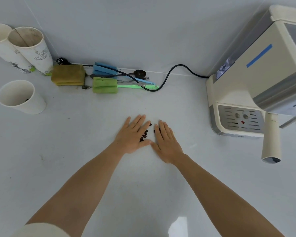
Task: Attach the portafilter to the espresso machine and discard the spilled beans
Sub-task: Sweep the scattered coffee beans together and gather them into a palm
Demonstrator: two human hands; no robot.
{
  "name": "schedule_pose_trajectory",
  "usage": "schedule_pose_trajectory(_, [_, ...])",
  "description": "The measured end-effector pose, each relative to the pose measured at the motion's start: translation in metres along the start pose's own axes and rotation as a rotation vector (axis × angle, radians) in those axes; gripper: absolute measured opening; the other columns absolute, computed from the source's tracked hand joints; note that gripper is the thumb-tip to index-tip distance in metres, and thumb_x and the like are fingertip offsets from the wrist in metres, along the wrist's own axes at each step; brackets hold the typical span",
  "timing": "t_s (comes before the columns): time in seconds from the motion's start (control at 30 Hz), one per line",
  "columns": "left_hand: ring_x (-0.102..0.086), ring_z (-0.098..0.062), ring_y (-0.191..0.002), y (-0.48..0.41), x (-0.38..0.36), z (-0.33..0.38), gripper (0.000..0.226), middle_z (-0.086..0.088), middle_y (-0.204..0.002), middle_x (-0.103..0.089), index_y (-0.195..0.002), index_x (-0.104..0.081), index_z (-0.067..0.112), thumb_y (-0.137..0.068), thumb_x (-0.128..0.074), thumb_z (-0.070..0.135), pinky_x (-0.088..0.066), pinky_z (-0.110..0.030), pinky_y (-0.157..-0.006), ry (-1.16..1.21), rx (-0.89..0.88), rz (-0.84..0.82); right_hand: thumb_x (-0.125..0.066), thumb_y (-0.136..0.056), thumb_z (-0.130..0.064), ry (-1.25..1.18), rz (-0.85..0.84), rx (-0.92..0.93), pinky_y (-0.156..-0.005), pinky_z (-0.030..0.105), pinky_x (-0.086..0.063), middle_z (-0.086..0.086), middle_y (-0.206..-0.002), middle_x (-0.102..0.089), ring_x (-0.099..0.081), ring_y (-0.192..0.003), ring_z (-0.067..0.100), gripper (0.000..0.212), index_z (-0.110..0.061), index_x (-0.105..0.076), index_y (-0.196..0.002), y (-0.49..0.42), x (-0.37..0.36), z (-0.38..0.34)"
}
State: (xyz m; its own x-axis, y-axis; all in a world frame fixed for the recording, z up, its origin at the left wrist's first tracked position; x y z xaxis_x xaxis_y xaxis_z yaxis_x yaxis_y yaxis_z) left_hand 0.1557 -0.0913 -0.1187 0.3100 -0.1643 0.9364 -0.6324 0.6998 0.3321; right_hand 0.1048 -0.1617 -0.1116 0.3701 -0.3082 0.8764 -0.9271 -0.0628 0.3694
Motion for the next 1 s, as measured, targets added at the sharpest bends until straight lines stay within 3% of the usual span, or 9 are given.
schedule_pose_trajectory(0.17, [0.024, -0.014, -0.140, 0.016, -0.001, 0.015, 0.100, -0.003, -0.157, 0.016, -0.147, 0.010, 0.022, -0.057, 0.027, 0.062, 0.016, -0.038, -0.112, 0.068, -0.017, 0.021, 0.017, -0.065, -0.059, -0.006, 0.004, 0.058, -0.108, 0.028, 0.017, -0.001, -0.137, 0.031, 0.031, -0.128, 0.013, 0.075, -0.016, 0.025, -0.127, 0.007, -0.006, -0.013])
schedule_pose_trajectory(0.4, [0.031, -0.014, -0.130, 0.042, -0.013, 0.034, 0.084, 0.003, -0.141, 0.029, -0.132, 0.023, 0.017, -0.059, 0.033, 0.058, 0.020, -0.036, -0.108, 0.079, -0.007, 0.057, 0.030, -0.062, -0.059, 0.016, -0.004, 0.142, -0.110, 0.030, 0.016, 0.003, -0.140, 0.028, 0.026, -0.132, 0.018, 0.083, -0.012, 0.024, -0.130, 0.024, -0.027, -0.027])
schedule_pose_trajectory(0.47, [0.019, -0.018, -0.135, 0.050, -0.016, 0.036, 0.078, -0.001, -0.151, 0.012, -0.136, 0.011, 0.013, -0.072, 0.026, 0.056, 0.011, -0.039, -0.111, 0.059, 0.016, 0.085, 0.030, -0.062, -0.059, 0.015, -0.010, 0.157, -0.109, 0.029, 0.017, 0.004, -0.140, 0.027, 0.027, -0.131, 0.018, 0.083, -0.011, 0.024, -0.129, 0.031, -0.031, -0.031])
schedule_pose_trajectory(0.5, [0.003, -0.020, -0.137, 0.056, -0.016, 0.034, 0.074, -0.006, -0.155, -0.012, -0.138, -0.003, 0.010, -0.082, 0.020, 0.054, -0.002, -0.044, -0.113, 0.031, 0.045, 0.115, 0.031, -0.062, -0.059, 0.012, -0.008, 0.164, -0.109, 0.029, 0.017, 0.004, -0.140, 0.027, 0.027, -0.131, 0.018, 0.083, -0.011, 0.023, -0.129, 0.034, -0.032, -0.034])
schedule_pose_trajectory(0.57, [-0.028, -0.016, -0.131, 0.065, -0.023, 0.031, 0.063, -0.007, -0.139, -0.051, -0.132, -0.030, 0.008, -0.095, 0.004, 0.045, -0.027, -0.044, -0.112, 0.043, 0.095, 0.119, 0.032, -0.062, -0.059, 0.000, -0.013, 0.176, -0.108, 0.028, 0.018, 0.003, -0.140, 0.027, 0.028, -0.130, 0.019, 0.084, -0.010, 0.023, -0.129, 0.041, -0.034, -0.039])
schedule_pose_trajectory(0.6, [-0.034, -0.015, -0.128, 0.069, -0.028, 0.033, 0.059, -0.006, -0.134, -0.056, -0.130, -0.035, 0.008, -0.096, 0.000, 0.042, -0.027, -0.043, -0.111, 0.077, 0.102, 0.101, 0.032, -0.062, -0.060, -0.003, -0.018, 0.180, -0.108, 0.028, 0.019, 0.004, -0.140, 0.026, 0.028, -0.130, 0.019, 0.084, -0.010, 0.022, -0.129, 0.044, -0.037, -0.041])
schedule_pose_trajectory(0.7, [-0.039, -0.017, -0.128, 0.080, -0.034, 0.037, 0.057, -0.005, -0.138, -0.047, -0.131, -0.036, 0.008, -0.097, -0.003, 0.040, -0.012, -0.039, -0.109, 0.113, 0.121, 0.080, 0.032, -0.063, -0.060, -0.015, -0.022, 0.196, -0.106, 0.021, 0.028, 0.005, -0.140, 0.025, 0.027, -0.130, 0.021, 0.085, -0.009, 0.021, -0.129, 0.052, -0.043, -0.046])
schedule_pose_trajectory(0.8, [-0.051, -0.020, -0.125, 0.089, -0.038, 0.038, 0.061, -0.006, -0.135, -0.055, -0.131, -0.041, 0.006, -0.097, -0.003, 0.040, -0.006, -0.038, -0.108, 0.107, 0.148, 0.038, 0.032, -0.061, -0.061, -0.041, -0.031, 0.205, -0.095, 0.011, 0.036, 0.005, -0.140, 0.025, 0.027, -0.130, 0.021, 0.086, -0.008, 0.021, -0.128, 0.058, -0.047, -0.050])
schedule_pose_trajectory(1.0, [-0.039, -0.020, -0.129, 0.099, -0.044, 0.033, 0.060, -0.008, -0.137, -0.051, -0.132, -0.036, 0.006, -0.097, -0.003, 0.043, -0.005, -0.037, -0.108, 0.135, 0.172, 0.008, 0.028, -0.058, -0.065, -0.091, -0.034, 0.201, -0.105, 0.016, 0.026, 0.002, -0.138, 0.027, 0.027, -0.130, 0.015, 0.089, -0.007, 0.024, -0.126, 0.063, -0.048, -0.059])
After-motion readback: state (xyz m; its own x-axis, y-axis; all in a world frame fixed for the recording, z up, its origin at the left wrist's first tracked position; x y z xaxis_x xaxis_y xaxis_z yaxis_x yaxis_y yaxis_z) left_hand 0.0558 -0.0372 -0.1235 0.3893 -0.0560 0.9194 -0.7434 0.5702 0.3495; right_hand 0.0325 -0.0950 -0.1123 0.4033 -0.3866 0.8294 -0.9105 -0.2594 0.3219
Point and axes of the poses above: each hand's wrist, its own y-axis away from the middle knuckle, its own x-axis out of the back of the hand, z = x × y, the point moved 10 cm from there along -y, towards the middle knuckle
